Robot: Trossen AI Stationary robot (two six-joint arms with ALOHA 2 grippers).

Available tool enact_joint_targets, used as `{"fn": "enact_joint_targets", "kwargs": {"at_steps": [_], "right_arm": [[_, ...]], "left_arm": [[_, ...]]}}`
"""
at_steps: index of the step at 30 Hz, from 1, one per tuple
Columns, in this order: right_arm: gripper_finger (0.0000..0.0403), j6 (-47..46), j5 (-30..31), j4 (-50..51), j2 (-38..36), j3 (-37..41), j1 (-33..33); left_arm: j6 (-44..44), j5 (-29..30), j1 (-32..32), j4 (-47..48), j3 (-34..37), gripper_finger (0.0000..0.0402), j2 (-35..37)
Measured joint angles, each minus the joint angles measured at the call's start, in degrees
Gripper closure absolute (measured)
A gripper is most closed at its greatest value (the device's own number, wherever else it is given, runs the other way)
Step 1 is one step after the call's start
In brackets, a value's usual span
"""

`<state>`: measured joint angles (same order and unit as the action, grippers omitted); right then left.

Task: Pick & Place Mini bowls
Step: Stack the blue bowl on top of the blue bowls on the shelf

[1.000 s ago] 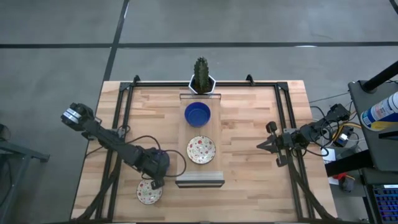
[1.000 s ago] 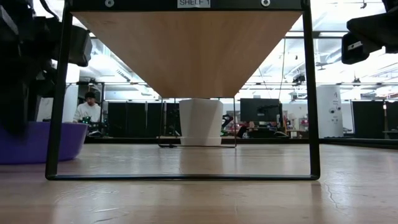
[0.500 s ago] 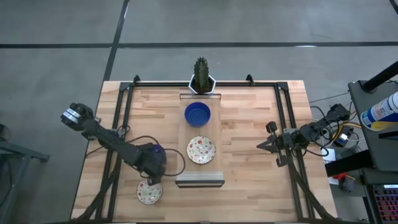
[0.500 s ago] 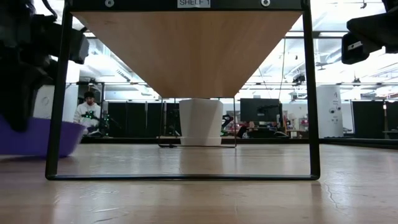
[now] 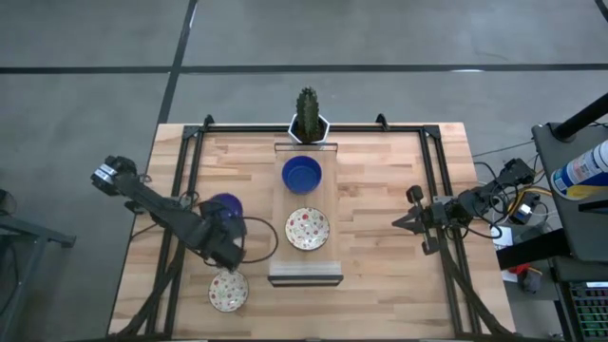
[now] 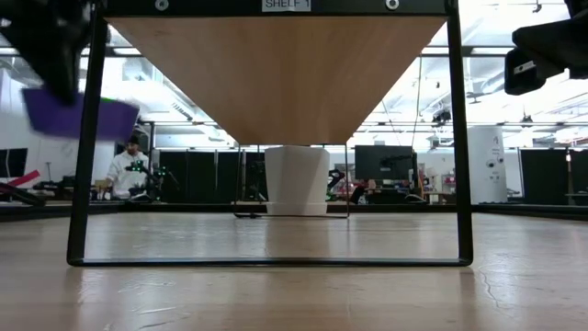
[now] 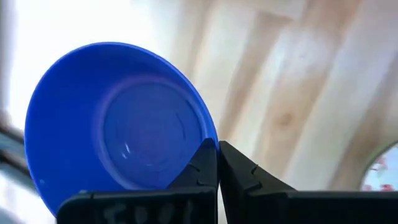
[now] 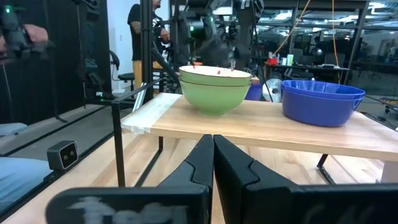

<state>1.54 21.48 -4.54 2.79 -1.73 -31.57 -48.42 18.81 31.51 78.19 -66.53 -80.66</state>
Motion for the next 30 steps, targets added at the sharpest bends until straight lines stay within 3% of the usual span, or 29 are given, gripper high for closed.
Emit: {"fn": "enact_joint_targets", "kwargs": {"at_steps": [7, 15, 22, 30], "right_arm": [[0.0394, 0.0, 0.01, 0.0, 0.0, 0.02, 0.02], [0.0394, 0.0, -0.01, 0.0, 0.0, 0.02, 0.02], [0.0394, 0.02, -0.01, 0.0, -0.02, 0.02, 0.02], [0.0394, 0.0, -0.01, 0.0, 0.0, 0.02, 0.0]], "left_arm": [[3.07, 7.94, -1.64, 6.48, -8.09, 0.0401, 2.92], [15.73, 9.92, -8.02, 4.41, -16.7, 0.0401, 3.34], [29.69, 9.81, -14.37, -3.41, -21.57, 0.0401, 3.23], [50.06, 8.94, -19.44, -21.3, -23.59, 0.0401, 3.23]]}}
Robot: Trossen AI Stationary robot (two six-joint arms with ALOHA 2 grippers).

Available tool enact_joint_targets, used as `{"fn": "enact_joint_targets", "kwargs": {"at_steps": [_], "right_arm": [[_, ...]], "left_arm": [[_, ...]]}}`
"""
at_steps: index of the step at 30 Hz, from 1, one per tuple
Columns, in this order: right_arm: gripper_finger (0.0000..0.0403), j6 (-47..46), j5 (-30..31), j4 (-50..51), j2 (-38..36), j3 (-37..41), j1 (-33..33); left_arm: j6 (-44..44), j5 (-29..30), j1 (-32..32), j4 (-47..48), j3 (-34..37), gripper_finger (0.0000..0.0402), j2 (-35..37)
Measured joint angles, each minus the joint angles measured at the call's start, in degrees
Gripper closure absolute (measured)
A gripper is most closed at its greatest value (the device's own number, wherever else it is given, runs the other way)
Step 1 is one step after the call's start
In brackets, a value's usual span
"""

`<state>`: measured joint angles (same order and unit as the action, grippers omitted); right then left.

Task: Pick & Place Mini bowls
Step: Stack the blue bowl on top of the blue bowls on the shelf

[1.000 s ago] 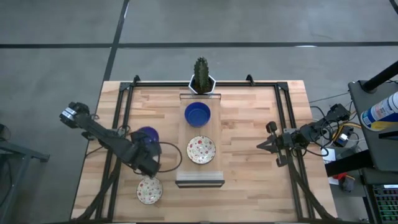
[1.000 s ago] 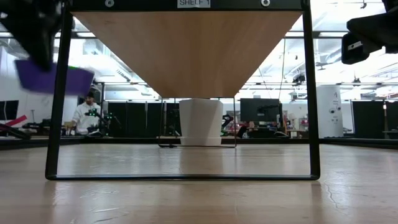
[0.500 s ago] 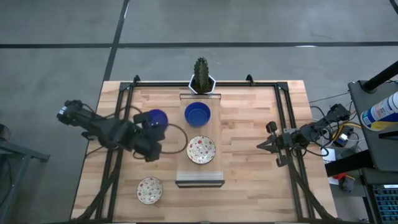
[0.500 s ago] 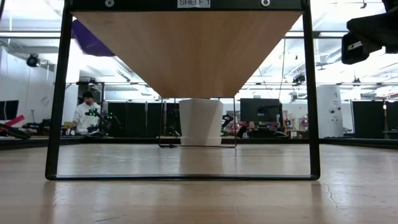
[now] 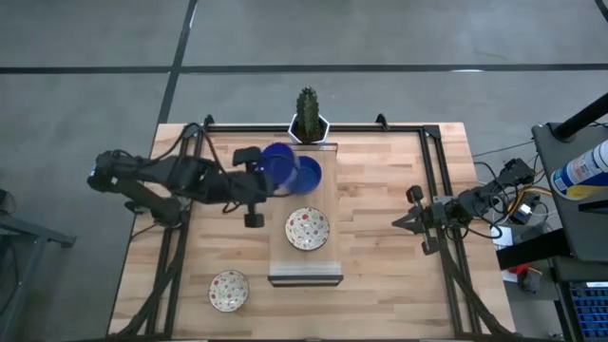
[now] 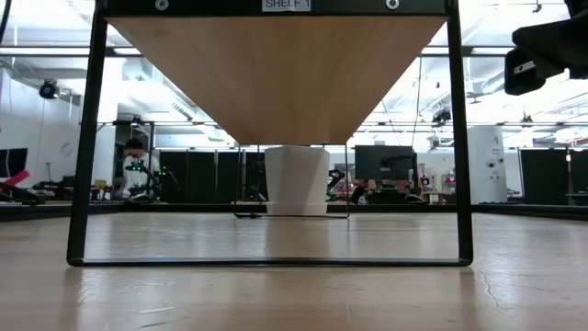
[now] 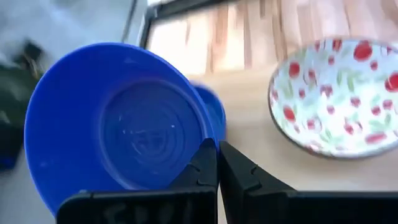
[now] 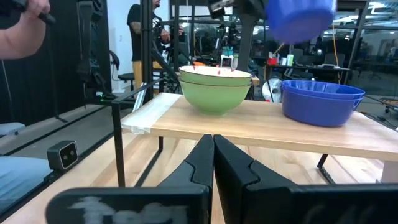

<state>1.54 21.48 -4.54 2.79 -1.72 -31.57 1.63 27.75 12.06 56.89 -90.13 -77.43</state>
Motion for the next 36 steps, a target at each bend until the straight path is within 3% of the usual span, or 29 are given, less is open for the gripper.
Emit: {"fn": "enact_joint_targets", "kwargs": {"at_steps": [5, 11, 16, 22, 27, 36], "right_arm": [[0.0394, 0.02, 0.0, 0.0, -0.02, 0.0, 0.0], [0.0394, 0.01, 0.01, -0.15, 0.0, 0.0, 0.0], [0.0394, 0.0, 0.0, -0.15, 0.0, 0.0, 0.0], [0.0394, 0.0, 0.0, -0.15, 0.0, 0.0, 0.0], [0.0394, 0.02, 0.0, -0.15, 0.0, 0.0, 0.0], [0.0394, 0.0, 0.02, -0.16, 0.0, 0.0, 0.0]], "left_arm": [[8.66, -0.69, -3.45, -3.84, -0.21, 0.0401, -1.02], [10.51, -7.95, -7.44, -3.05, -2.62, 0.0401, -5.2], [11.2, -9.14, -9.79, 4.1, -8.24, 0.0401, -10.86], [11.87, -15.03, -11.59, 11.72, -17.63, 0.0401, -17.36], [11.88, -15.17, -13.0, 19.35, -24.07, 0.0402, -22.39], [11.9, -17.64, -13.87, 20.09, -24.95, 0.0402, -26.12]]}}
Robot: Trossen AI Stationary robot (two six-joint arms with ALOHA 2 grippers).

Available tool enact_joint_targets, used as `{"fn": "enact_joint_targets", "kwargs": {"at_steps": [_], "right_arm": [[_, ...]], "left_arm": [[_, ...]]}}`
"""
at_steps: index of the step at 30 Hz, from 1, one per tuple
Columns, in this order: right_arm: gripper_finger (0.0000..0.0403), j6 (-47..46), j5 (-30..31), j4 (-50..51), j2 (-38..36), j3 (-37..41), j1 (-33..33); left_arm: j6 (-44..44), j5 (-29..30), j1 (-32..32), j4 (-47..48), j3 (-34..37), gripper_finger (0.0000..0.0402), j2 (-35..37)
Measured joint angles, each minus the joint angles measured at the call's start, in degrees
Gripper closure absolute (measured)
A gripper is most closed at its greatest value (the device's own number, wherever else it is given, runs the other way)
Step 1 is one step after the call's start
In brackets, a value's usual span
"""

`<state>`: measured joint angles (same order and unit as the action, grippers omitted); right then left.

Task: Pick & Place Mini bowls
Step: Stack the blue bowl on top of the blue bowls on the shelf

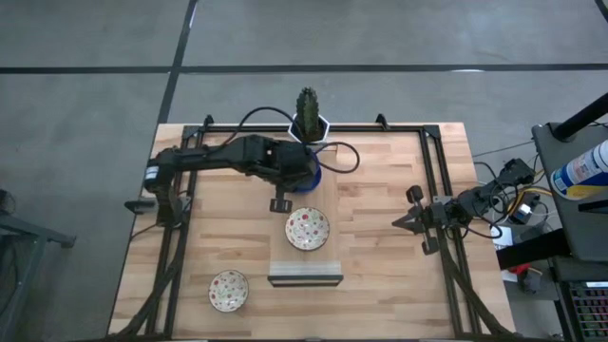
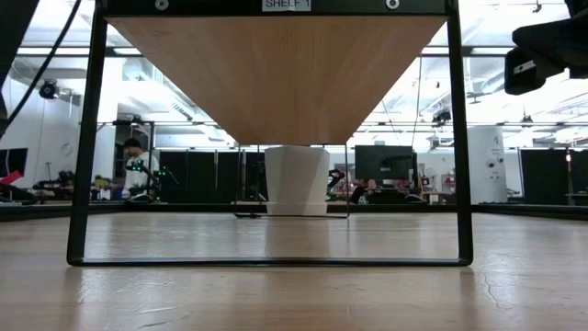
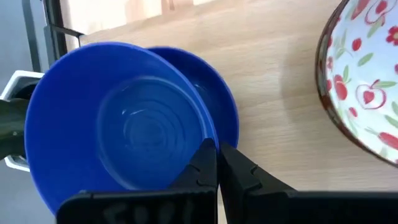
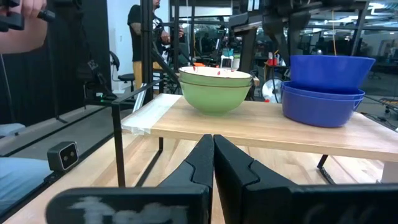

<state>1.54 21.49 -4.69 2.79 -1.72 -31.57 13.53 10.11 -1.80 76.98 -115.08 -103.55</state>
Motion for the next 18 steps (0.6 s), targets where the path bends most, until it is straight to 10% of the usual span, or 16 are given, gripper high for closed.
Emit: {"fn": "enact_joint_targets", "kwargs": {"at_steps": [18], "right_arm": [[0.0394, 0.0, -0.02, -0.02, 0.0, 0.0, 0.0]], "left_arm": [[0.36, 0.03, 0.0, -0.45, 0.75, 0.0401, -0.65]]}}
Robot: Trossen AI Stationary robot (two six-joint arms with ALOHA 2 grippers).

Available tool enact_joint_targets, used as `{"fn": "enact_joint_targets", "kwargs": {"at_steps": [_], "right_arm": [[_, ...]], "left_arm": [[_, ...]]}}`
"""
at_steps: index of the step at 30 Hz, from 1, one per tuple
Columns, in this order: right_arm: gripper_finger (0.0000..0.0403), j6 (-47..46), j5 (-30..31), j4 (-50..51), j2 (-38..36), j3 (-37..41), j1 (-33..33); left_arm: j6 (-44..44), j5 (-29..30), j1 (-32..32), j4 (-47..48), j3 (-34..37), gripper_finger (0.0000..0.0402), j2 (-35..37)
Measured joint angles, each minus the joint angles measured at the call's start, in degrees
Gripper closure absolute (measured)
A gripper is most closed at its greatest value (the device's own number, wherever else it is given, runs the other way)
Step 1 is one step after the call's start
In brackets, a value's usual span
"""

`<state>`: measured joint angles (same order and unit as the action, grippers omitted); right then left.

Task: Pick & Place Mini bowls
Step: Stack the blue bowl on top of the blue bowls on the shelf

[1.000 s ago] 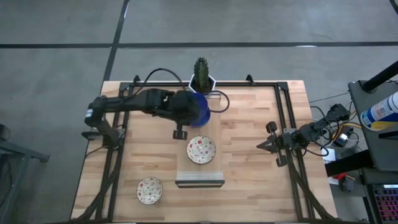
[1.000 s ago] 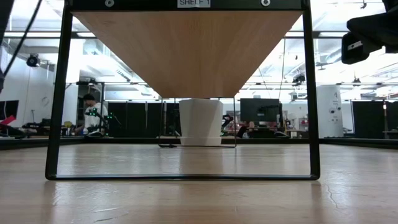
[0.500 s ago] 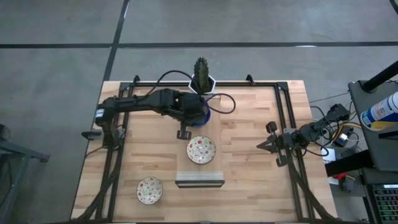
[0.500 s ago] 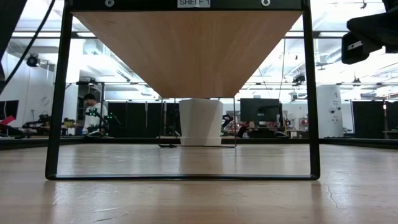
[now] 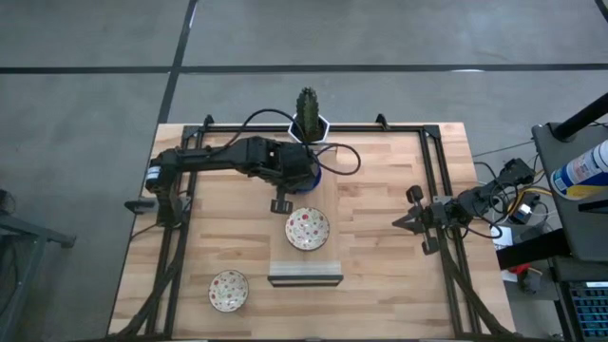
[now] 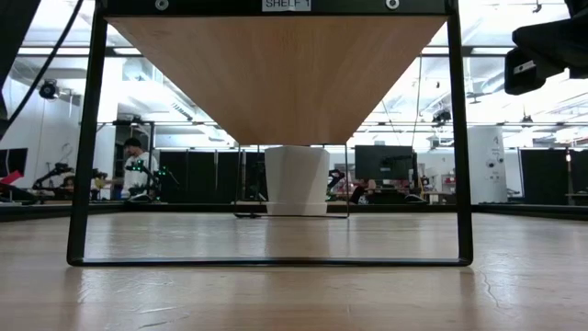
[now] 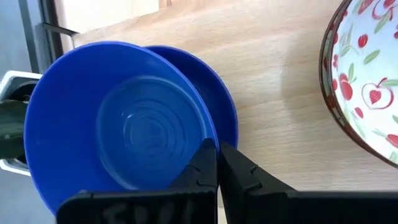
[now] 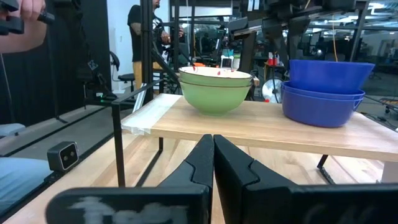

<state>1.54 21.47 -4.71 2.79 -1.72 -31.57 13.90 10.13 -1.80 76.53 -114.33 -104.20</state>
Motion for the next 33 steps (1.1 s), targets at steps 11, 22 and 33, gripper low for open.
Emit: {"fn": "enact_joint_targets", "kwargs": {"at_steps": [11, 22, 33], "right_arm": [[0.0394, 0.02, 0.0, 0.0, 0.0, 0.0, 0.0], [0.0394, 0.0, 0.02, 0.0, 0.0, 0.0, 0.0], [0.0394, 0.0, 0.02, 0.0, -0.02, 0.0, 0.0]], "left_arm": [[0.59, 0.44, 0.0, -1.54, 2.19, 0.0401, 0.04], [-1.07, 0.17, 0.0, -1.44, 2.25, 0.0401, 0.04], [-1.78, 0.03, 0.02, -1.5, 3.13, 0.0327, 0.04]]}}
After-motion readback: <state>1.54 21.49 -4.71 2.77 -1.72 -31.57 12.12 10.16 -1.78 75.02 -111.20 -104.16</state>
